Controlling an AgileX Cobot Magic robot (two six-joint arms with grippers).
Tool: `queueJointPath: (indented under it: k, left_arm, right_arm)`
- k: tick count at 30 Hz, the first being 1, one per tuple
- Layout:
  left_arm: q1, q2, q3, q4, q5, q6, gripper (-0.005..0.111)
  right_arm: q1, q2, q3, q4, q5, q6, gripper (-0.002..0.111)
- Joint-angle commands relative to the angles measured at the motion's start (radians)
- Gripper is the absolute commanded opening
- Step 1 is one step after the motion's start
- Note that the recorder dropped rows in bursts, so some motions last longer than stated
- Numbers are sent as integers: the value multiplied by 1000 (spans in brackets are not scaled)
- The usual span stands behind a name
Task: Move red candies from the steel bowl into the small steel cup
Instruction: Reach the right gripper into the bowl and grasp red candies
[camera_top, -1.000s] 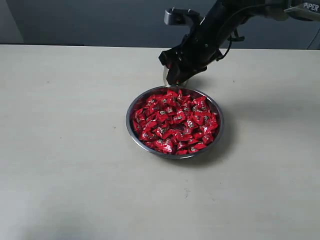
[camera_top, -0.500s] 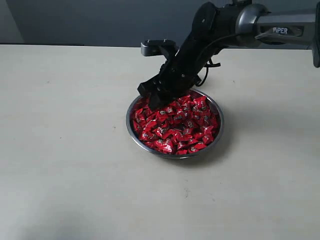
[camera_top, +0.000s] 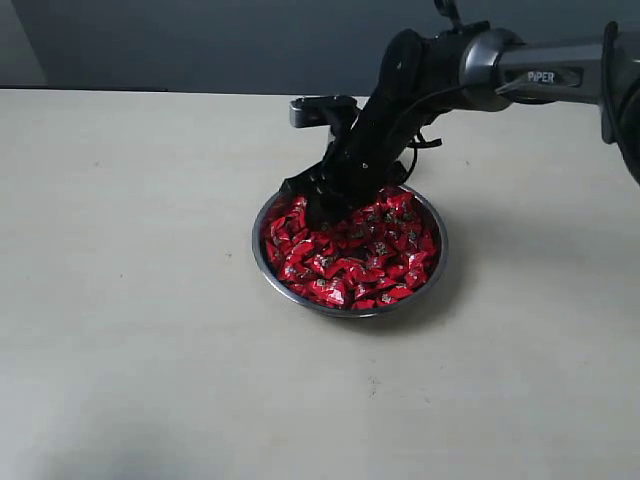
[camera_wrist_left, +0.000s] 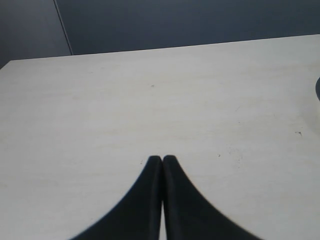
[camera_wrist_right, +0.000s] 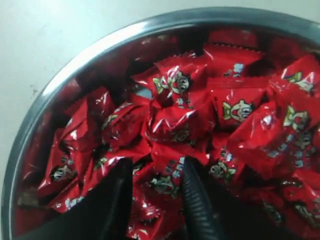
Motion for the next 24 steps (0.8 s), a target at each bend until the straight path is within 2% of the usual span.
queueJointPath:
  k: [1, 17, 20, 22, 24]
  left_arm:
    - [2, -5, -8, 2, -13, -4, 0]
    - [2, -5, -8, 2, -13, -4, 0]
    - [2, -5, -8, 2, -13, -4, 0]
    - [2, -5, -8, 2, -13, -4, 0]
    - [2, -5, -8, 2, -13, -4, 0]
  right_arm:
    - [-4, 15, 0, -1, -17, 24, 34]
    - [-4, 17, 0, -46, -59, 59, 33]
    - [-4, 17, 0, -71, -67, 83, 17]
    - [-4, 17, 0, -77, -62, 83, -1]
    - [-4, 15, 0, -77, -50, 83, 0]
